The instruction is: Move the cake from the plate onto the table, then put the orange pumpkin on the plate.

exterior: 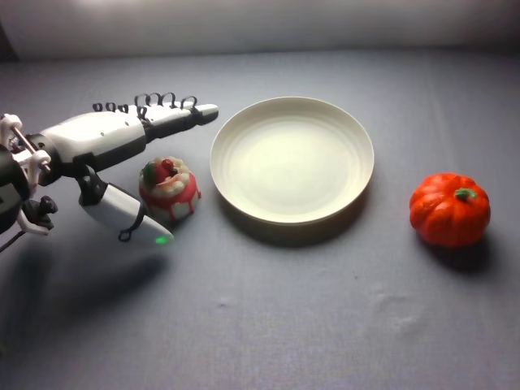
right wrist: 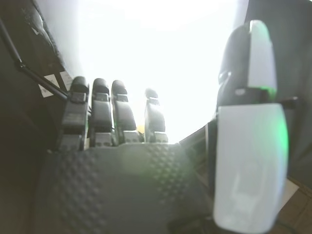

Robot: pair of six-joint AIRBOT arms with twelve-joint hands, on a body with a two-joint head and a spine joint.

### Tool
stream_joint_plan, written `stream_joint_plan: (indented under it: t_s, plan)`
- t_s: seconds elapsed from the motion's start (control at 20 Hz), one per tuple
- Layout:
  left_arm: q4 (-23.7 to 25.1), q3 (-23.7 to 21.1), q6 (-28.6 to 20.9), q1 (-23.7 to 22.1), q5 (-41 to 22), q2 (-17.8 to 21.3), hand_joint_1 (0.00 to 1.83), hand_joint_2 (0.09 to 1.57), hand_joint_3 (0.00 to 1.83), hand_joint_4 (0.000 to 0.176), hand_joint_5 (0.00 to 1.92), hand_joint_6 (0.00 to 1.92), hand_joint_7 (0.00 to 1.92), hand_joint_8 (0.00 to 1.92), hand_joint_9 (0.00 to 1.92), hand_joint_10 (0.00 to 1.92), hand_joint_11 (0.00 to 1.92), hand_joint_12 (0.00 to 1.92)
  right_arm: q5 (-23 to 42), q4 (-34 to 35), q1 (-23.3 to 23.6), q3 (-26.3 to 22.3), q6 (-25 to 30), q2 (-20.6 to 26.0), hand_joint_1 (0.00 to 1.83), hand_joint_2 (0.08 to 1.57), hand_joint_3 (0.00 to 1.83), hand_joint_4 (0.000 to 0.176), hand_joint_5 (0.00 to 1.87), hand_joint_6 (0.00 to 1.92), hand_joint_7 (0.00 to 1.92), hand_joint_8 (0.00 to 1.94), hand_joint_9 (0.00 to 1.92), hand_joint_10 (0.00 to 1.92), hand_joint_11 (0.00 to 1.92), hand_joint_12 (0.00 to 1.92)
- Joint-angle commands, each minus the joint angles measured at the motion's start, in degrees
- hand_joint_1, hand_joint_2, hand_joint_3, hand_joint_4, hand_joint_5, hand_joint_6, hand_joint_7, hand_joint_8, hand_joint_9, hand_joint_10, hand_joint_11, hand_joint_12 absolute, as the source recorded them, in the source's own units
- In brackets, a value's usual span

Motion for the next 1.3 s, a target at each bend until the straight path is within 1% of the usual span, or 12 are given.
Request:
stream_joint_plan:
  t_s: [0.0, 0.05, 0.15, 0.2, 0.3, 0.5, 0.65, 0.7, 0.8, 0.9, 1.1, 1.25]
  plan:
    - [-3.8, -0.1, -0.1, -0.9, -7.5, 1.5, 1.02, 0.73, 0.0, 0.143, 0.0, 0.0, 0.0, 0.0, 0.0, 0.0, 0.01, 0.01, 6.8, 1.5, 0.2, 0.2, 0.5, 0.2, 0.86, 0.92, 0.0, 0.176, 0.0, 0.0, 0.0, 0.0, 0.0, 0.0, 0.0, 0.0]
    - [-5.3, -0.9, -0.1, -1.0, -9.0, 2.2, 0.98, 0.74, 0.0, 0.119, 0.0, 0.0, 0.0, 0.0, 0.0, 0.0, 0.12, 0.06, 6.5, 1.4, 0.2, 0.2, 0.5, 0.1, 0.85, 0.91, 0.0, 0.166, 0.0, 0.0, 0.0, 0.0, 0.0, 0.0, 0.0, 0.0]
    - [-8.6, -2.7, -0.1, -1.8, -13.9, 4.4, 1.12, 0.81, 0.02, 0.168, 0.0, 0.0, 0.0, 0.0, 0.0, 0.0, 0.05, 0.04, 5.5, 0.9, 0.2, 0.3, 0.5, 0.0, 0.84, 0.92, 0.0, 0.159, 0.0, 0.0, 0.0, 0.0, 0.0, 0.0, 0.0, 0.0]
    - [-9.9, -3.5, -0.1, -2.2, -15.9, 5.8, 1.14, 0.84, 0.0, 0.129, 0.02, 0.03, 0.0, 0.0, 0.02, 0.01, 0.08, 0.42, 5.1, 0.7, 0.2, 0.4, 0.5, 0.0, 0.83, 0.93, 0.0, 0.133, 0.0, 0.0, 0.0, 0.0, 0.0, 0.0, 0.0, 0.0]
    - [-14.3, -6.0, -0.1, -2.2, -21.5, 9.0, 1.03, 0.89, 0.01, 0.108, 0.01, 0.0, 0.03, 0.01, 0.17, 0.01, 0.0, 1.15, 3.8, 0.2, 0.3, 1.0, 0.5, -0.3, 0.83, 0.93, 0.0, 0.124, 0.0, 0.0, 0.0, 0.0, 0.0, 0.0, 0.0, 0.0]
    - [-18.5, -9.3, -0.1, -2.3, -30.4, 12.4, 0.97, 0.91, 0.0, 0.111, 0.0, 0.0, 0.04, 0.0, 0.2, 0.02, 0.0, 0.88, 0.9, -0.6, 0.6, 2.0, 0.5, -0.6, 0.86, 0.9, 0.0, 0.126, 0.02, 0.01, 0.0, 0.0, 0.0, 0.0, 0.0, 0.0]
    - [-19.2, -10.3, -0.1, -2.0, -32.7, 13.0, 1.01, 0.95, 0.01, 0.117, 0.0, 0.0, 0.0, 0.0, 0.07, 0.0, 0.0, 1.19, -2.6, -1.8, 2.1, 3.3, 0.5, -0.8, 0.82, 0.88, 0.0, 0.153, 0.05, 0.01, 0.0, 0.0, 0.0, 0.0, 0.02, 0.01]
    - [-19.3, -10.7, -0.1, -1.7, -32.4, 13.4, 0.98, 0.92, 0.0, 0.105, 0.0, 0.0, 0.0, 0.0, 0.11, 0.02, 0.0, 1.13, -5.1, -2.9, 3.5, 4.2, 0.5, -1.3, 0.8, 0.88, 0.0, 0.104, 0.05, 0.01, 0.0, 0.0, 0.0, 0.0, 0.03, 0.01]
    - [-19.5, -11.0, -0.1, -0.1, -30.6, 14.2, 0.95, 0.93, 0.0, 0.114, 0.0, 0.0, 0.0, 0.0, 0.14, 0.02, 0.0, 1.12, -10.1, -5.4, 7.1, 6.2, 0.5, -2.5, 0.79, 0.87, 0.0, 0.088, 0.04, 0.0, 0.0, 0.0, 0.0, 0.0, 0.03, 0.01]
    - [-22.1, -11.7, -0.1, 3.0, -29.7, 15.5, 0.97, 0.94, 0.0, 0.102, 0.0, 0.0, 0.0, 0.0, 0.17, 0.02, 0.0, 1.0, -17.0, -9.0, 12.8, 9.1, 0.5, -5.0, 0.76, 0.87, 0.0, 0.093, 0.05, 0.0, 0.0, 0.0, 0.0, 0.0, 0.07, 0.03]
    - [-27.8, -13.3, -0.1, 10.4, -32.8, 18.5, 0.98, 0.87, 0.0, 0.132, 0.06, 0.0, 0.05, 0.02, 0.21, 0.02, 0.0, 1.31, -39.3, -23.7, 31.8, 18.2, 0.5, -14.6, 0.7, 0.79, 0.0, 0.129, 0.05, 0.0, 0.0, 0.0, 0.0, 0.0, 0.13, 0.07]
    - [-30.1, -13.4, -0.1, 13.8, -34.8, 18.6, 0.97, 0.87, 0.0, 0.14, 0.06, 0.0, 0.14, 0.01, 0.27, 0.02, 0.0, 1.28, -50.6, -33.4, 39.7, 22.0, 0.5, -19.6, 0.73, 0.85, 0.01, 0.089, 0.08, 0.0, 0.02, 0.0, 0.06, 0.01, 0.01, 0.47]
